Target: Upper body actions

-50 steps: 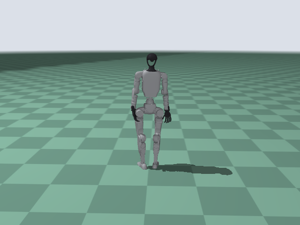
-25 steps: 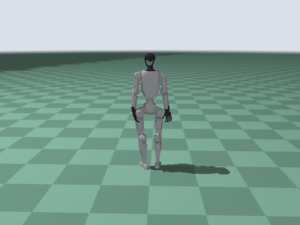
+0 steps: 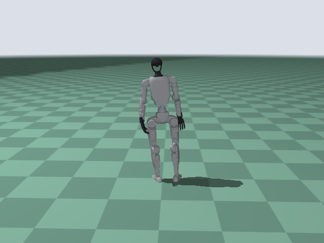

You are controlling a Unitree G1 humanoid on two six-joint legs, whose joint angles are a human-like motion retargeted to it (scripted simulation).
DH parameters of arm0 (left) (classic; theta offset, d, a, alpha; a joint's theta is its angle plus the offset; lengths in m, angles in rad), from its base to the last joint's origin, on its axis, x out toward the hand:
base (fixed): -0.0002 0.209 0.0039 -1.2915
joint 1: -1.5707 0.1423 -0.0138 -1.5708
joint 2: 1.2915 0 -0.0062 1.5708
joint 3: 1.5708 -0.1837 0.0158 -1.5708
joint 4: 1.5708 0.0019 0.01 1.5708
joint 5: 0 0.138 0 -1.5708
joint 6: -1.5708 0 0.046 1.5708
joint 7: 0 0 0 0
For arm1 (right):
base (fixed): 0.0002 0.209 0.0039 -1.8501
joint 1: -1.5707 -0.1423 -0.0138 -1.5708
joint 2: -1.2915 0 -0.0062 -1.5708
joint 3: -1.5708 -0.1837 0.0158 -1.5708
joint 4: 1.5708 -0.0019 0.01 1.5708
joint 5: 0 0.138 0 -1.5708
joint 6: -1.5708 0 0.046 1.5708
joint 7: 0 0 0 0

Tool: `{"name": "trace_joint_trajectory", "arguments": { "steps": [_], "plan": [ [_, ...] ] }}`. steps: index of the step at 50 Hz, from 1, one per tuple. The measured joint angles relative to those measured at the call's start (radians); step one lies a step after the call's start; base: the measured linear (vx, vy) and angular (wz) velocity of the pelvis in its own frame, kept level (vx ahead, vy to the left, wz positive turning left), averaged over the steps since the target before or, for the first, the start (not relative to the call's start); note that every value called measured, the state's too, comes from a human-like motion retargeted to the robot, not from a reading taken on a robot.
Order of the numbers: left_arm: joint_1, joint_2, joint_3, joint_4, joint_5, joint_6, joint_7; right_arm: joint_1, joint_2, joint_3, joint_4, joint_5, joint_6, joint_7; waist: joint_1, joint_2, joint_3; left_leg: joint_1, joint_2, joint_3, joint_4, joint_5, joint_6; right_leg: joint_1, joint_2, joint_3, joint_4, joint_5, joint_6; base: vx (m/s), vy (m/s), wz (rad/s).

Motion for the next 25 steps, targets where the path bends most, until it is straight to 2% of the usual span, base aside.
{"name": "trace_joint_trajectory", "arguments": {
  "steps": [5, 8, 11, 15, 18, 20, 25],
  "plan": [
    [-0.032, 0.027, 0.007, -0.014, 0.017, -0.017, 0.023, -0.006, -0.003, 0.006, -0.004, -0.030, -0.006, -0.019, 0.048, -0.017, 0.011, -0.032, 0.035, 0.031, 0.033, -0.007, -0.017, -0.010, -0.075, -0.030, 0.014, 0.077, -0.036, -0.09, -0.15, -0.37],
    [-0.059, 0.042, 0.016, -0.044, -0.016, -0.055, 0.054, -0.020, -0.003, 0.001, 0.006, -0.024, -0.015, -0.004, 0.061, -0.070, 0.030, -0.080, 0.019, 0.034, 0.071, -0.010, -0.032, -0.029, -0.116, -0.014, -0.004, 0.077, 0.054, -0.13, -0.30, -0.02],
    [-0.114, 0.063, 0.006, -0.068, -0.043, -0.069, 0.052, -0.032, 0.000, -0.021, 0.007, 0.026, -0.017, 0.027, 0.083, -0.114, 0.095, -0.116, 0.013, 0.017, 0.108, -0.003, -0.055, -0.040, -0.133, -0.036, -0.008, 0.024, 0.055, -0.19, -0.32, 0.33],
    [-0.263, 0.025, 0.010, -0.110, -0.032, -0.036, 0.073, -0.103, -0.017, -0.097, 0.002, 0.131, -0.037, 0.030, 0.166, -0.124, 0.233, -0.216, 0.039, 0.006, 0.182, -0.001, -0.086, -0.157, -0.164, 0.001, 0.082, 0.004, 0.050, -0.38, -0.41, 0.41],
    [-0.335, -0.009, -0.047, -0.139, -0.164, -0.095, 0.128, -0.154, -0.056, -0.092, -0.033, 0.178, -0.113, -0.069, 0.146, -0.105, 0.272, -0.340, 0.056, 0.005, 0.250, -0.007, -0.097, -0.246, -0.178, -0.052, 0.108, -0.006, 0.034, -0.45, -0.31, 0.73],
    [-0.361, -0.015, -0.093, -0.188, -0.262, -0.134, 0.114, -0.194, -0.086, -0.070, -0.085, 0.177, -0.142, -0.124, 0.120, -0.086, 0.297, -0.420, 0.069, 0.005, 0.295, -0.010, -0.098, -0.323, -0.183, -0.060, 0.152, -0.018, 0.023, -0.43, -0.13, 0.29],
    [-0.418, -0.037, -0.146, -0.410, -0.281, -0.208, -0.024, -0.330, -0.143, -0.086, -0.272, 0.133, -0.213, -0.075, 0.096, -0.050, 0.402, -0.631, 0.122, 0.018, 0.479, -0.058, -0.105, -0.535, -0.185, -0.017, 0.306, -0.071, -0.005, -0.42, -0.11, -0.24]
  ]
}}
